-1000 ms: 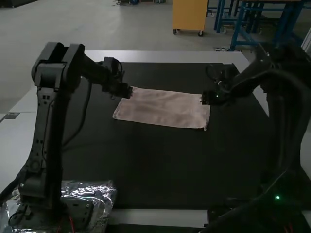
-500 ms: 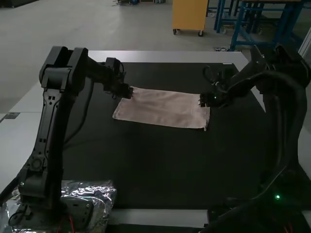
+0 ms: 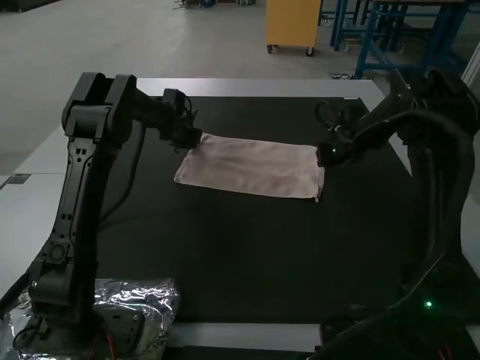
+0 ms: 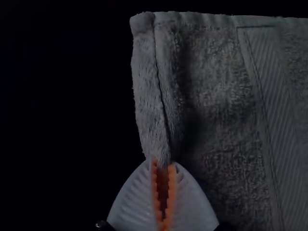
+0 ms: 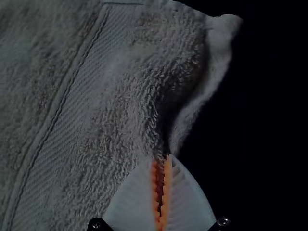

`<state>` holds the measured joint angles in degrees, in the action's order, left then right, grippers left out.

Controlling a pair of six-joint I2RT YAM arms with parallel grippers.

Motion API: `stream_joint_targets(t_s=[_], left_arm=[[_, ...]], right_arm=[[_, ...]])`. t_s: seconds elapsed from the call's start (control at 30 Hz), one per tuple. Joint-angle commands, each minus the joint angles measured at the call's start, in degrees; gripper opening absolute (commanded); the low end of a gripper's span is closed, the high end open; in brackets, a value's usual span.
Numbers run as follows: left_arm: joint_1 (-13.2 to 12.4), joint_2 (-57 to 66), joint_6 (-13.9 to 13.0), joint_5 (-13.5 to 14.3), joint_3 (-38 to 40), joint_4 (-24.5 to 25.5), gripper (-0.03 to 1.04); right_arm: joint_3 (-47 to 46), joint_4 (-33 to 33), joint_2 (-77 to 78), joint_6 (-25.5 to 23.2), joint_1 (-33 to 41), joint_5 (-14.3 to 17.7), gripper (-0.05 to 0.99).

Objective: Fold the towel.

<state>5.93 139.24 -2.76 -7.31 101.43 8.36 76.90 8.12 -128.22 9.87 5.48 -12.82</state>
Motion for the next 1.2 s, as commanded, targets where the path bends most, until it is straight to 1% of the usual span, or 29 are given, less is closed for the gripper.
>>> stream_joint_targets(t_s=[0.0, 0.1, 0.3, 0.37, 0.57, 0.63, 0.73, 0.9, 1.03, 1.17], left_arm=[[-0.84, -2.04, -0.57, -3.41, 0.7, -0.36, 0.02], [-1.45, -3.54, -0.66, -4.03, 0.44, 0.17, 0.02], [-2.68, -6.09, -0.75, -5.35, 0.26, 3.5, 0.02], [-2.95, -6.88, -1.63, -6.22, 0.0, 4.03, 0.02], [-4.35, -9.25, -2.16, -6.93, -0.7, 6.58, 0.02], [-4.79, -10.22, -2.16, -8.07, -1.06, 7.72, 0.02], [-5.67, -12.06, -2.24, -8.42, -2.37, 9.04, 0.02], [-6.64, -15.84, -2.6, -8.86, -6.94, 9.66, 0.02], [-6.64, -19.36, -3.21, -8.86, -12.22, 9.39, 0.02], [-6.55, -23.75, -3.3, -8.6, -18.37, 6.76, 0.02]], right_arm=[[-0.88, -0.82, 2.63, -0.46, -0.38, -1.68, -0.02], [-0.79, -0.82, 4.74, -0.9, -0.38, -1.77, -0.02], [-1.85, -2.06, 8.34, -1.17, -0.99, -2.3, -0.02], [-2.64, -2.06, 9.75, -1.26, -1.26, -2.65, -0.02], [-5.45, -2.32, 13.0, -2.05, -1.61, -3.35, -0.02], [-7.03, -2.32, 14.14, -2.13, -1.96, -3.7, -0.02], [-9.4, -2.23, 15.9, -2.13, -2.14, -3.88, -0.02], [-13.53, -2.23, 19.24, -2.13, -2.4, -5.02, -0.02], [-15.73, -2.23, 21.61, -2.4, -2.4, -5.64, -0.02], [-17.05, -2.32, 23.46, -3.72, -2.4, -6.52, -0.03]])
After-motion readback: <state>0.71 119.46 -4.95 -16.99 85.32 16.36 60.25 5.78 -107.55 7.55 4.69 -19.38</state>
